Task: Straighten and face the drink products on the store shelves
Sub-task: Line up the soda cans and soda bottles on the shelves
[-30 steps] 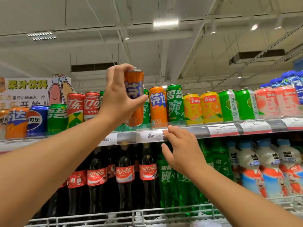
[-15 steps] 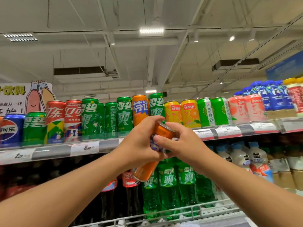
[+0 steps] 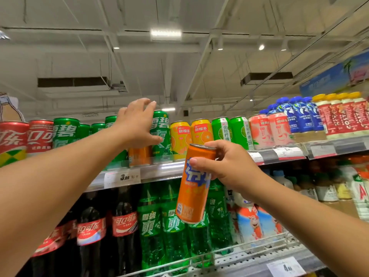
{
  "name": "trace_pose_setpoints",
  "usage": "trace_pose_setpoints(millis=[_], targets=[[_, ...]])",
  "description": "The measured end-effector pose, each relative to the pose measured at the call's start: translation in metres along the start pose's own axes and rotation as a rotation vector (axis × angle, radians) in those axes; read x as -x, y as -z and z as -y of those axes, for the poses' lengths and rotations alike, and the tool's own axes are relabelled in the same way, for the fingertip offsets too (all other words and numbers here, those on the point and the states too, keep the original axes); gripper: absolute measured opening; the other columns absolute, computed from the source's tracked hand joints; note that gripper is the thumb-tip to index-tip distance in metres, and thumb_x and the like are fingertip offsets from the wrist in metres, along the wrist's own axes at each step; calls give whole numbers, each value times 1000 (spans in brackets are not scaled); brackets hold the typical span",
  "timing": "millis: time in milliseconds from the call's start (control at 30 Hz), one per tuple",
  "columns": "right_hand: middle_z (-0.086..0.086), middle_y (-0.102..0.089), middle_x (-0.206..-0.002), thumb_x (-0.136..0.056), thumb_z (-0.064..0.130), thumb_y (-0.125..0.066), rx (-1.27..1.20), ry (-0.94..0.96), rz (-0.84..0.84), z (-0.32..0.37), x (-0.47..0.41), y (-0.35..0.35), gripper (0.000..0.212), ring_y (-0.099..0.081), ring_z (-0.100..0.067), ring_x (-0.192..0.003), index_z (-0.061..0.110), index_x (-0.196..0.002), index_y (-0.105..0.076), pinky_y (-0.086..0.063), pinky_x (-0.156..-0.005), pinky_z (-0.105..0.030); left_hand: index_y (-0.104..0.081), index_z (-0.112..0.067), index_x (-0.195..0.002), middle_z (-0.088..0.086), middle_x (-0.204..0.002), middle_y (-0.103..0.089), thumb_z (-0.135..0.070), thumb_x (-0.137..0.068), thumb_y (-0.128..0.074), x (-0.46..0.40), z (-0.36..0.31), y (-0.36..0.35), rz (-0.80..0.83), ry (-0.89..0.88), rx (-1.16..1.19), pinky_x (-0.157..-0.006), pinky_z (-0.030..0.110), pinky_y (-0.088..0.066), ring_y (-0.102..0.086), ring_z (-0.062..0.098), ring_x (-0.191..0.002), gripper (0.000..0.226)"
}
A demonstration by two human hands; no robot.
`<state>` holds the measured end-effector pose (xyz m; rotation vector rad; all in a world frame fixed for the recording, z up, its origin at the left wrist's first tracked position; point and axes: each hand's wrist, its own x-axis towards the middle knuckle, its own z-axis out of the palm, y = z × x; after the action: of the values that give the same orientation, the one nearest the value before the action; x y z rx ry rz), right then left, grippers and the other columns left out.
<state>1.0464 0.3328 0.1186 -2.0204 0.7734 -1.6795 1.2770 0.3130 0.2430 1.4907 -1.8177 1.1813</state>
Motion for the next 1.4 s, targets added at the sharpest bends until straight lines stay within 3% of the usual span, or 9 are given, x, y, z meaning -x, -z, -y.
trace_pose_setpoints(millis=[267,533,733,900,1000,1100,1167,1300,1400], targets=[[9,-67,-108,-44,66,-82,-1,-12,10,-3,10,17,85,-68,-7,-92,29,-116,-57,-56,-69,-23,-39,-31,-131,5,-145,-34,-65,-66,-73,-17,-9,-12,-10,94,59,-112,52,-22,-18,31,-142,81],[7,-66,-112,-55,58,-82,14,-31,-2,-9,17,25,81,-66,-9,-97,24,-124,-56,-58,-78,-29,-25,-15,-148,9,-157,-24,-71,-67,-69,-27,-18,-17,71,165,-8,-116,55,-16,-8,32,-148,108],[9,-67,-105,-43,64,-78,0,-57,-25,-19,22,33,70,-67,-6,-92,37,-104,-57,-57,-79,-29,-37,-21,-126,14,-123,-55,-69,-54,-79,-26,-24,-14,-49,175,78,-108,53,-28,-38,36,-128,96],[5,-65,-113,-47,60,-78,-12,-68,-60,-26,22,33,74,-64,-10,-100,33,-112,-56,-56,-86,-33,-34,-32,-112,2,-100,-48,-47,-57,-86,-2,-36,-10,-209,56,271,-111,53,-14,-47,29,-105,78],[4,-65,-116,-51,56,-78,-17,-67,-89,-27,21,27,87,-64,-11,-103,26,-128,-53,-56,-84,-32,-35,-34,-115,2,-112,-39,-20,-63,-86,19,-50,-6,-363,-56,478,-101,41,-27,-39,27,-104,74],[2,-65,-112,-56,52,-78,-46,-48,-82,-22,17,21,72,-66,-13,-99,39,-122,-52,-56,-76,-27,-30,-35,-117,7,-125,-37,-17,-68,-85,32,-54,11,-481,-116,628,-93,40,-39,-45,33,-103,76],[2,-66,-110,-58,50,-77,-59,-24,-71,-14,12,15,61,-67,-12,-97,45,-113,-51,-56,-72,-25,-28,-30,-127,8,-131,-37,-21,-67,-86,40,-47,24,-491,-121,721,-89,43,-50,-51,33,-105,83],[0,-67,-113,-70,30,-80,-104,32,-88,15,-8,0,66,-68,-8,-94,33,-124,-43,-55,-69,-21,-25,-15,-146,5,-136,-43,-26,-58,-92,64,-22,33,-420,22,824,-91,10,-39,-47,12,-113,112],[-5,-67,-114,-76,15,-79,-88,92,-96,45,-34,-11,67,-66,-11,-97,18,-132,-43,-54,-74,-21,-41,-23,-136,-8,-114,-61,-25,-52,-94,88,6,24,-299,207,1001,-82,18,-50,-60,1,-97,99]])
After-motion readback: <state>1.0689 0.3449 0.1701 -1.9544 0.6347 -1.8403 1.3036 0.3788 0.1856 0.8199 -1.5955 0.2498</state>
